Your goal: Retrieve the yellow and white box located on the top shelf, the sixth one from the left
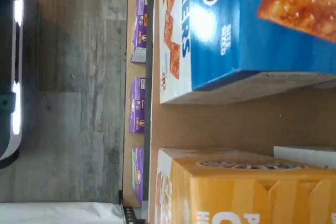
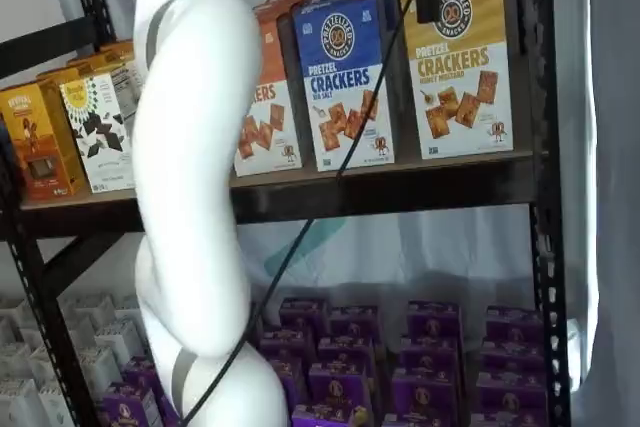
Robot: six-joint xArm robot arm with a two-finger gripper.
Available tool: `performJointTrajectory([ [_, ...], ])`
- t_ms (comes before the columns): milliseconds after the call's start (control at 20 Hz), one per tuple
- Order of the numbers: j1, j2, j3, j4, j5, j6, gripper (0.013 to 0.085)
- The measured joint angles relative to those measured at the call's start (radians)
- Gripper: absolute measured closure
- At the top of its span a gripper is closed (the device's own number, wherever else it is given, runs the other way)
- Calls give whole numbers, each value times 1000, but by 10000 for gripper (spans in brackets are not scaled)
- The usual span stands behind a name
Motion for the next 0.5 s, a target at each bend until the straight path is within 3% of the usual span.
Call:
performJointTrajectory([
  [500,9,-9,7,-30,12,-2,130],
])
